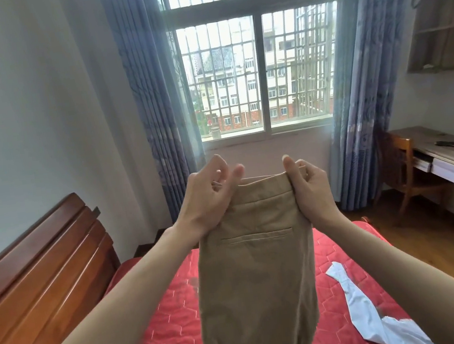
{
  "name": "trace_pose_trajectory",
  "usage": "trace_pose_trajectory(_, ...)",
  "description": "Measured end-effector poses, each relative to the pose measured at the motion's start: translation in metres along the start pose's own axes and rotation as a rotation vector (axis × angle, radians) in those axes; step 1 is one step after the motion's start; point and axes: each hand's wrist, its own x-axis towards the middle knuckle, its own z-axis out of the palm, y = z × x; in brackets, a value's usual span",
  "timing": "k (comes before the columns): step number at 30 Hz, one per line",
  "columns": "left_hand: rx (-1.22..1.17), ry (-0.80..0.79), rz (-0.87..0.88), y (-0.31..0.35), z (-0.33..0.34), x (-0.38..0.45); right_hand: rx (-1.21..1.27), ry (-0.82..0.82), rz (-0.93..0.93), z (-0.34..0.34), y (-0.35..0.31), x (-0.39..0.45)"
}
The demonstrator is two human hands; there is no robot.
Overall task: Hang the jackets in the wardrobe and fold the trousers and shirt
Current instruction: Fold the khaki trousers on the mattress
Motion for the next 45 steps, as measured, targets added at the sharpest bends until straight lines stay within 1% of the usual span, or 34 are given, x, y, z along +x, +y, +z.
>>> trace_pose_trajectory(2, 0.151, -0.164, 0.091, -0.004, -0.006, -0.003, -0.057, 0.007, -0.002, -0.004, -0.003, 0.001)
trace_pose_trajectory(4, 0.258, -0.290, 0.164, -0.005, -0.007, -0.003, -0.091, 0.008, -0.018, -0.008, -0.003, 0.002)
trace_pose_trajectory(5, 0.294, -0.324, 0.196, -0.006, -0.006, -0.003, -0.108, 0.008, -0.028, -0.009, -0.005, 0.001)
trace_pose_trajectory(7, 0.309, -0.333, 0.224, -0.007, -0.004, -0.001, -0.134, -0.014, -0.074, -0.016, -0.009, 0.000)
trace_pose_trajectory(8, 0.286, -0.322, 0.213, -0.008, -0.002, -0.001, -0.151, -0.062, -0.109, -0.023, -0.014, 0.000)
trace_pose_trajectory(9, 0.248, -0.311, 0.189, -0.009, -0.001, -0.002, -0.175, -0.144, -0.145, -0.032, -0.020, 0.001)
trace_pose_trajectory(11, 0.163, -0.301, 0.115, -0.010, 0.001, -0.003, -0.246, -0.365, -0.184, -0.051, -0.038, 0.008)
trace_pose_trajectory(14, 0.095, -0.315, 0.012, -0.007, 0.006, 0.001, -0.499, -0.660, -0.192, -0.069, -0.067, 0.027)
trace_pose_trajectory(17, 0.068, -0.332, -0.034, -0.002, 0.012, 0.007, -0.770, -0.908, -0.126, -0.065, -0.079, 0.042)
trace_pose_trajectory(18, 0.062, -0.339, -0.043, -0.002, 0.015, 0.008, -0.859, -0.956, -0.096, -0.062, -0.077, 0.044)
trace_pose_trajectory(20, 0.074, -0.366, -0.073, -0.005, 0.019, 0.008, -0.988, -0.987, -0.038, -0.058, -0.068, 0.045)
trace_pose_trajectory(22, 0.107, -0.433, -0.121, -0.010, 0.019, 0.010, -1.011, -1.000, 0.023, -0.055, -0.058, 0.041)
trace_pose_trajectory(24, 0.163, -0.586, -0.189, -0.014, 0.016, 0.008, -0.994, -1.039, 0.077, -0.049, -0.049, 0.034)
trace_pose_trajectory(26, 0.237, -0.821, -0.297, -0.018, 0.012, 0.002, -0.983, -1.138, 0.170, -0.043, -0.036, 0.022)
trace_pose_trajectory(28, 0.320, -1.100, -0.434, -0.023, 0.010, -0.008, -0.959, -1.294, 0.318, -0.037, -0.021, 0.006)
trace_pose_trajectory(30, 0.364, -1.330, -0.549, -0.028, 0.013, -0.018, -0.946, -1.459, 0.456, -0.030, -0.005, -0.012)
trace_pose_trajectory(31, 0.346, -1.398, -0.607, -0.033, 0.015, -0.022, -0.932, -1.513, 0.521, -0.027, 0.002, -0.018)
trace_pose_trajectory(33, 0.310, -1.429, -0.698, -0.044, 0.019, -0.024, -0.896, -1.571, 0.620, -0.018, 0.014, -0.022)
trace_pose_trajectory(35, 0.341, -1.396, -0.732, -0.062, 0.023, -0.022, -0.900, -1.563, 0.609, -0.006, 0.027, -0.018)
trace_pose_trajectory(36, 0.374, -1.369, -0.732, -0.071, 0.025, -0.020, -0.934, -1.524, 0.554, 0.001, 0.033, -0.014)
trace_pose_trajectory(37, 0.413, -1.334, -0.723, -0.082, 0.026, -0.017, -0.996, -1.465, 0.457, 0.008, 0.041, -0.008)
trace_pose_trajectory(40, 0.559, -1.208, -0.652, -0.118, 0.028, 0.009, -1.208, -1.238, 0.064, 0.033, 0.065, 0.018)
trace_pose_trajectory(41, 0.590, -1.153, -0.628, -0.129, 0.026, 0.022, -1.256, -1.171, -0.035, 0.042, 0.070, 0.031)
trace_pose_trajectory(43, 0.625, -1.000, -0.549, -0.143, 0.021, 0.054, -1.354, -1.022, -0.193, 0.061, 0.068, 0.062)
trace_pose_trajectory(45, 0.661, -0.795, -0.426, -0.147, 0.013, 0.089, -1.504, -0.864, -0.389, 0.079, 0.059, 0.093)
